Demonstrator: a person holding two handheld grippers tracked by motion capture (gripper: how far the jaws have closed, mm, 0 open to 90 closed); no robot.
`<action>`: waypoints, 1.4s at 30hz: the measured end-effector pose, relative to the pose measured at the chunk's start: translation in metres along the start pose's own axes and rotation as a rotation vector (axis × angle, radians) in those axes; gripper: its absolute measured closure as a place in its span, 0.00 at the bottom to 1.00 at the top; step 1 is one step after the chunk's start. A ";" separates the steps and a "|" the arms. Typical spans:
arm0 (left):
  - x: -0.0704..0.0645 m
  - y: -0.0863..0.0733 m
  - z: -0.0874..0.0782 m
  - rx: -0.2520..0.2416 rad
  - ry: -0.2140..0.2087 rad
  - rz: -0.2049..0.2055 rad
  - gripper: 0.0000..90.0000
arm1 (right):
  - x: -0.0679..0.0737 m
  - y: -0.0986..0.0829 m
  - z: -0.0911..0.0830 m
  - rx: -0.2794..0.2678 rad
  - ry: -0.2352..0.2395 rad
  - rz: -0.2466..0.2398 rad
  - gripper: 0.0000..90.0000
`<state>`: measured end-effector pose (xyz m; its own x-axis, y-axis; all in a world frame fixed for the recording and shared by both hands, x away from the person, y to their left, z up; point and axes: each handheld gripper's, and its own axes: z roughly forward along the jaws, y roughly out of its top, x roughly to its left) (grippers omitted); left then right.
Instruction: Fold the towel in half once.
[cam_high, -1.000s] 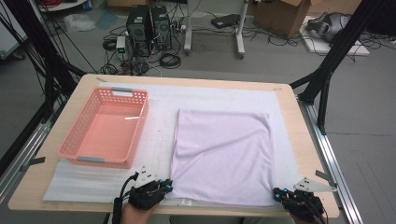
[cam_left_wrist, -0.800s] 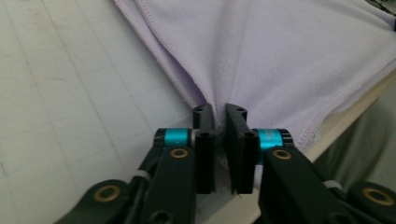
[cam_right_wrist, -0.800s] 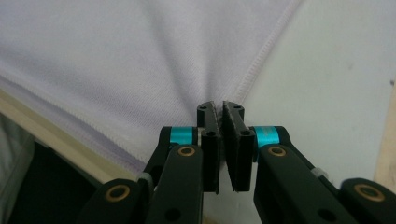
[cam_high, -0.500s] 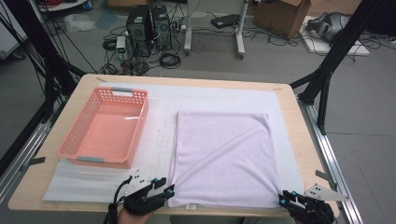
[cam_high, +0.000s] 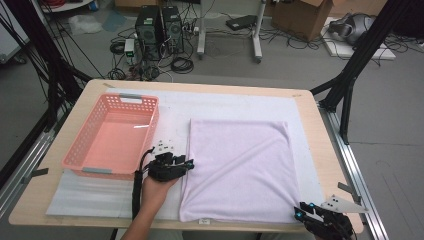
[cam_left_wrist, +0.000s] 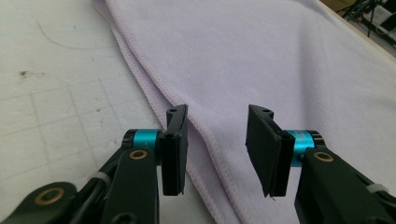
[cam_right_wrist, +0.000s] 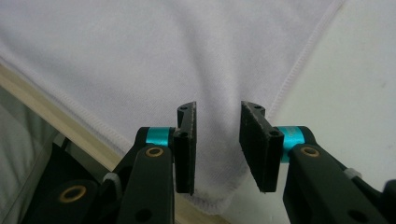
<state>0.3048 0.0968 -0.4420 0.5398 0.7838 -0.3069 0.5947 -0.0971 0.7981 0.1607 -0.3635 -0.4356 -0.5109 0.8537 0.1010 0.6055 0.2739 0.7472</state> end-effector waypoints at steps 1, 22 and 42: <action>0.001 0.001 0.003 0.016 0.005 0.007 0.66 | -0.001 0.000 0.000 -0.002 -0.003 -0.001 0.73; 0.005 -0.005 -0.001 -0.032 0.133 0.016 0.60 | -0.007 -0.001 0.000 -0.014 -0.033 0.036 0.70; -0.043 -0.079 -0.059 0.013 -0.039 0.127 0.76 | 0.003 -0.004 0.005 0.044 -0.091 -0.036 0.97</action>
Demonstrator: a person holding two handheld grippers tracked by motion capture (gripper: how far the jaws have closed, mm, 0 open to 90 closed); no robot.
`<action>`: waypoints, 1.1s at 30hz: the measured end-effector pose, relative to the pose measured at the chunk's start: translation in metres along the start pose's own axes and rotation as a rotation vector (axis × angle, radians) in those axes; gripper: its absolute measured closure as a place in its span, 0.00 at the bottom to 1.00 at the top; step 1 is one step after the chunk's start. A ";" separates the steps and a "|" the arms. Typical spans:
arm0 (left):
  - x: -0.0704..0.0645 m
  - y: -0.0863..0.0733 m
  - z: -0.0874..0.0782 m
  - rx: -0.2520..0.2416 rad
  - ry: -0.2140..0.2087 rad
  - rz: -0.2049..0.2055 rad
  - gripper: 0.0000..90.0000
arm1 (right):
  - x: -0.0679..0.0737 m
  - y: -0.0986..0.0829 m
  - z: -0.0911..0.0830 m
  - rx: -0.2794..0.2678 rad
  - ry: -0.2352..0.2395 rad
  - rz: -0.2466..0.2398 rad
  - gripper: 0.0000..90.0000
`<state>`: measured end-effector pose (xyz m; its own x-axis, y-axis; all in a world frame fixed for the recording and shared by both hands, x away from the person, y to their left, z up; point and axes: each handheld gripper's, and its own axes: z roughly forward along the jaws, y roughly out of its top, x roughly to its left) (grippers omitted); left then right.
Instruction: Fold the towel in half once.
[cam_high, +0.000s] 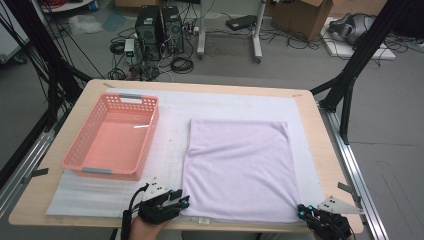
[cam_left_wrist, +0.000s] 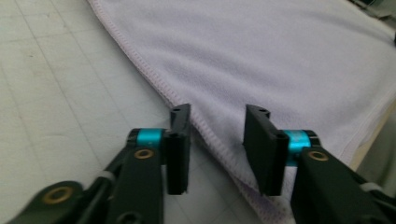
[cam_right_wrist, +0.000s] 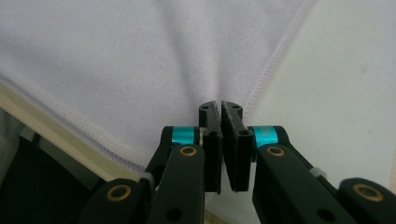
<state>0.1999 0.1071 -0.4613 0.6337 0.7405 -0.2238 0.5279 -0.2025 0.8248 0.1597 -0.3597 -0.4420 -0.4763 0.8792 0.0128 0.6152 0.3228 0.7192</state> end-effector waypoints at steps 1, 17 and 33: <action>-0.002 -0.001 -0.001 0.001 0.007 0.024 0.85 | 0.001 0.000 0.000 0.002 -0.007 -0.013 0.98; -0.018 -0.015 -0.037 -0.007 -0.058 0.004 0.90 | -0.004 -0.012 -0.028 0.041 0.106 0.019 0.97; -0.011 -0.006 -0.010 0.026 0.010 -0.065 0.94 | -0.006 -0.005 -0.009 0.029 0.061 0.094 0.98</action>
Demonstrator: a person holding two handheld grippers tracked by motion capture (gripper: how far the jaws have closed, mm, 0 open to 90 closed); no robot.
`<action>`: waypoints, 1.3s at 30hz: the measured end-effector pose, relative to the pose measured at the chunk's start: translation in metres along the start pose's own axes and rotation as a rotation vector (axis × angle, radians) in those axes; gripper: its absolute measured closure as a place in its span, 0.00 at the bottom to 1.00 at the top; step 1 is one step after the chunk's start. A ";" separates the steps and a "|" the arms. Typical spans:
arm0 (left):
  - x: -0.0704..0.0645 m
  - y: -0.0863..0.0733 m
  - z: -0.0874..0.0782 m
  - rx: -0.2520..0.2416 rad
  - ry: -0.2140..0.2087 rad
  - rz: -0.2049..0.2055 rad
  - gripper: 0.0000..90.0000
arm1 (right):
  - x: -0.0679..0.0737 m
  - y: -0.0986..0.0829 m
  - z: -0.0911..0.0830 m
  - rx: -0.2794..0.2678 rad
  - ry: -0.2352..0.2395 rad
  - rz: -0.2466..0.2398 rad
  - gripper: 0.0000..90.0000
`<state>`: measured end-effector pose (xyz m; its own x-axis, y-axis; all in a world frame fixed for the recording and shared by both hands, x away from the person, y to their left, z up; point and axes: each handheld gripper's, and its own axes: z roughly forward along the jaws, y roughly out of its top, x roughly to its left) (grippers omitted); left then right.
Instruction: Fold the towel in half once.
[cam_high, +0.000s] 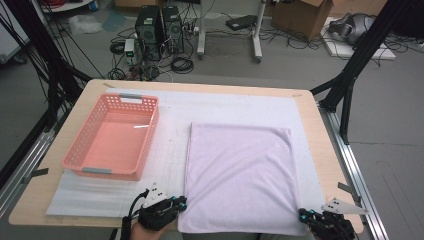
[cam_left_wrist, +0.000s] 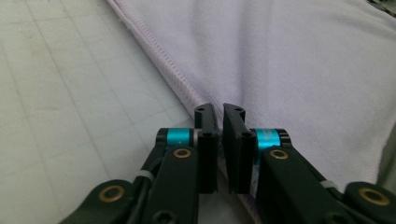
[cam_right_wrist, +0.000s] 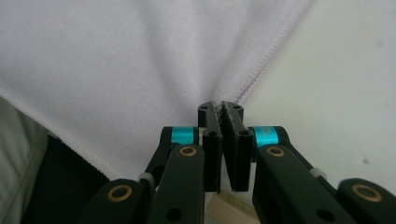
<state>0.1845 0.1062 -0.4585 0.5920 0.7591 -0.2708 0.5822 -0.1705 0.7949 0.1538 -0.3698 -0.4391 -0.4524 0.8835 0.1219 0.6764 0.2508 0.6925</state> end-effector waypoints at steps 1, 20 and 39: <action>-0.002 -0.002 -0.004 0.001 -0.005 -0.006 0.95 | -0.004 -0.002 -0.005 -0.009 0.001 0.020 0.98; 0.026 0.046 0.015 -0.090 0.004 0.024 0.64 | -0.011 0.006 -0.016 -0.098 -0.027 -0.016 0.63; 0.076 0.112 0.083 -0.071 0.060 0.047 0.65 | -0.029 0.039 0.014 -0.091 -0.013 -0.050 0.60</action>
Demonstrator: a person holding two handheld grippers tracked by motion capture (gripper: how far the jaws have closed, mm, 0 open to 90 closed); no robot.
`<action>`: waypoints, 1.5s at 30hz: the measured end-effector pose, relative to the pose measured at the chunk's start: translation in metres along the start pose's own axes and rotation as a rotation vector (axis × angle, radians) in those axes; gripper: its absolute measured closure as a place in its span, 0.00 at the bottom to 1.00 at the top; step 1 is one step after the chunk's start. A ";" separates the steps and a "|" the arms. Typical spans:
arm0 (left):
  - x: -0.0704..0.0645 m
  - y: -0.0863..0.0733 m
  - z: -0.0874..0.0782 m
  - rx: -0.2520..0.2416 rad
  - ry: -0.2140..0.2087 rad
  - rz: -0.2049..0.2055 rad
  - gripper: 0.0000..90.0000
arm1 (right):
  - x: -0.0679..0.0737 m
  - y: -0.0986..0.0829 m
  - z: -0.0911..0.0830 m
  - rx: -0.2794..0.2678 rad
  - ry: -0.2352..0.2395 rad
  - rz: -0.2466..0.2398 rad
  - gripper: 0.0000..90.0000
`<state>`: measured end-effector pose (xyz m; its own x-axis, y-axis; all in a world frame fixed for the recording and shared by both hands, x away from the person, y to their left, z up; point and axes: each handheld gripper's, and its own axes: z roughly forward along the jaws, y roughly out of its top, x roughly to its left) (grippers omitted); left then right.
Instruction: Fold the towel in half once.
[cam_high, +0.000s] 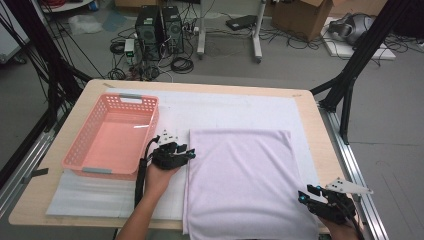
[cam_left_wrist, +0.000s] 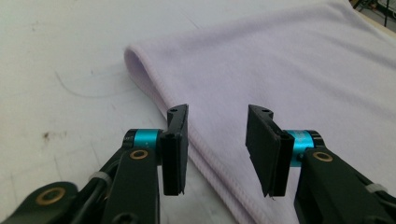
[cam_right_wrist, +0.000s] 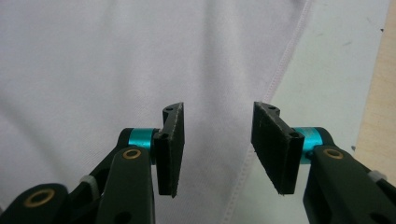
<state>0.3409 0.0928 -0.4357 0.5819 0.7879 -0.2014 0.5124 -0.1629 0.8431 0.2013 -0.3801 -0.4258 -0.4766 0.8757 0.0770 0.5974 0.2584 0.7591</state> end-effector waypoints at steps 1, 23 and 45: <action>0.001 0.002 0.002 -0.002 0.001 -0.001 0.65 | -0.002 0.001 0.002 0.001 0.001 0.002 0.59; 0.023 0.016 0.039 0.018 0.085 -0.006 0.97 | -0.013 0.008 0.005 0.004 0.008 -0.001 0.58; 0.041 0.037 0.050 0.081 0.151 -0.100 0.96 | -0.061 0.060 0.073 -0.078 -0.029 0.063 0.61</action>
<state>0.4152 0.0890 -0.4381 0.4270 0.8818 -0.2002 0.6156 -0.1212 0.7787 0.3133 -0.3882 -0.4321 -0.4204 0.9008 0.1085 0.5732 0.1710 0.8014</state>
